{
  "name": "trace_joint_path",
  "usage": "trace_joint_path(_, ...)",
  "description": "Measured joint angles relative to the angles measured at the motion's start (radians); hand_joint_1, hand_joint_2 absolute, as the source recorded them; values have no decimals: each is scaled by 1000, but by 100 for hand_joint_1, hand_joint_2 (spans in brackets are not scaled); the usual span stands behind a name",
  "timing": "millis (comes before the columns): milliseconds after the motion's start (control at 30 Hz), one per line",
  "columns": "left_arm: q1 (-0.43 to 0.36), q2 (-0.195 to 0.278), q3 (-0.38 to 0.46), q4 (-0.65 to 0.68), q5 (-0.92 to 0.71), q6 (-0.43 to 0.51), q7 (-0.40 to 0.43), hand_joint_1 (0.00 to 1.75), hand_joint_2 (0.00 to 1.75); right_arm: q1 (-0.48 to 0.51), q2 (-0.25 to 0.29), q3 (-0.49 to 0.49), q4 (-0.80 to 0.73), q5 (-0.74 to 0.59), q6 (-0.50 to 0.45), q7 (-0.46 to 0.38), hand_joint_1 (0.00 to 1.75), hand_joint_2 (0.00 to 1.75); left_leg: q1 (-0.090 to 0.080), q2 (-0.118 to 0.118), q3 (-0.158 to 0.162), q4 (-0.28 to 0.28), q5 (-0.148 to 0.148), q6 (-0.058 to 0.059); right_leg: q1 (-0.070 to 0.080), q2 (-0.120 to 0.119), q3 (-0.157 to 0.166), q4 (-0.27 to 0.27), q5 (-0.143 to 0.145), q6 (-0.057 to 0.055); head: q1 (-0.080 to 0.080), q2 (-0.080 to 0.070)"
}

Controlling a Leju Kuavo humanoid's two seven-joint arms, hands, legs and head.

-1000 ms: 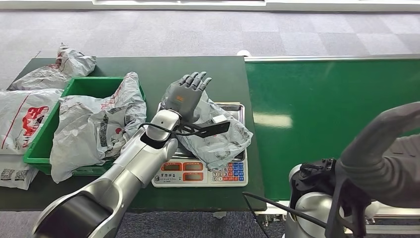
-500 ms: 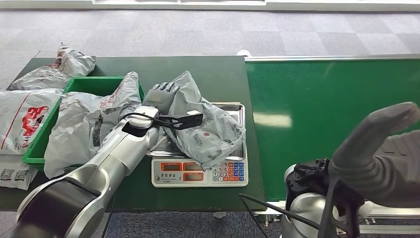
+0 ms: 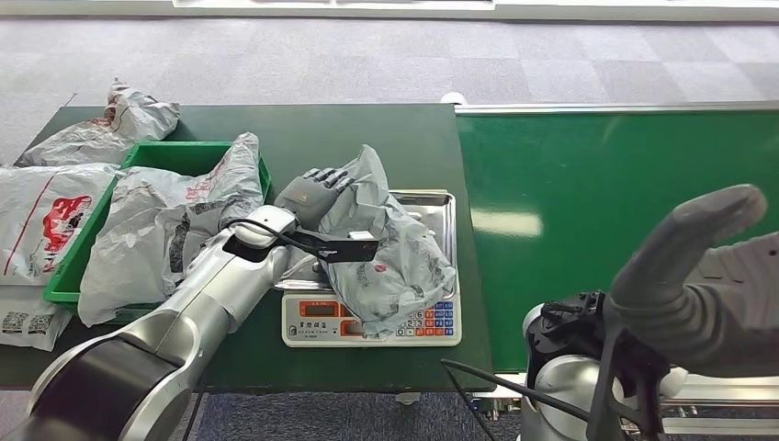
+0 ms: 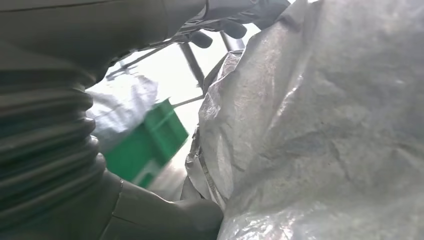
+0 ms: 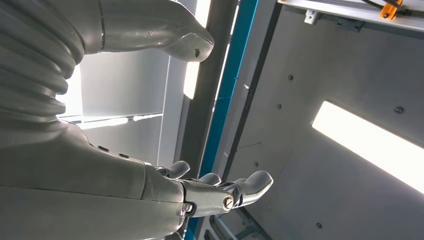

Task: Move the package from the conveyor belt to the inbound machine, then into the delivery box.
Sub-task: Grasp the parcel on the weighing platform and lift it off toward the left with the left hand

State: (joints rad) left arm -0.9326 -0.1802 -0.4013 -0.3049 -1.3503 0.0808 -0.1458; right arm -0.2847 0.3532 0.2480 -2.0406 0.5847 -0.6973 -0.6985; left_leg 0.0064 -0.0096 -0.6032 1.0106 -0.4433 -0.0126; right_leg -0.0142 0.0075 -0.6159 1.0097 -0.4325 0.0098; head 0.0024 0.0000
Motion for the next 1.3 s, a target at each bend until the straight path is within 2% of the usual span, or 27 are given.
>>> trace_joint_path(100,16,-16,0,-8,14,68,-51,163,175,0,0,0,0,2,0,0,0,175,0,0,0,0,0,0,0,0,0,0,0,0,0,0)
trace_joint_path(133,19,-21,0,-10,17,84,-57,175,175,0,0,0,0,3,0,0,0,175,0,0,0,0,0,0,-1,0,0,0,0,0,0,0)
trace_joint_path(333,25,-40,3,-20,24,150,-66,175,175,0,0,-1,0,14,0,0,0,175,0,0,0,0,0,0,0,0,0,0,0,0,0,0)
trace_joint_path(933,37,-54,4,-20,3,193,-36,175,175,1,0,-7,0,12,0,1,0,175,0,0,0,0,0,0,0,0,0,0,0,0,0,0)
trace_joint_path(1167,40,-53,4,-21,-6,268,6,175,175,1,0,-8,0,12,0,1,0,175,0,0,0,0,0,0,0,0,0,0,0,0,0,0)
trace_joint_path(1233,42,-53,6,-27,-4,336,28,175,175,1,0,-8,0,13,0,1,0,175,0,0,0,0,0,0,0,0,-1,0,0,0,0,0)
trace_joint_path(1300,42,-52,19,-41,8,446,55,175,175,1,0,-9,0,14,0,1,0,175,0,0,0,0,0,0,0,0,-1,0,0,0,0,0)
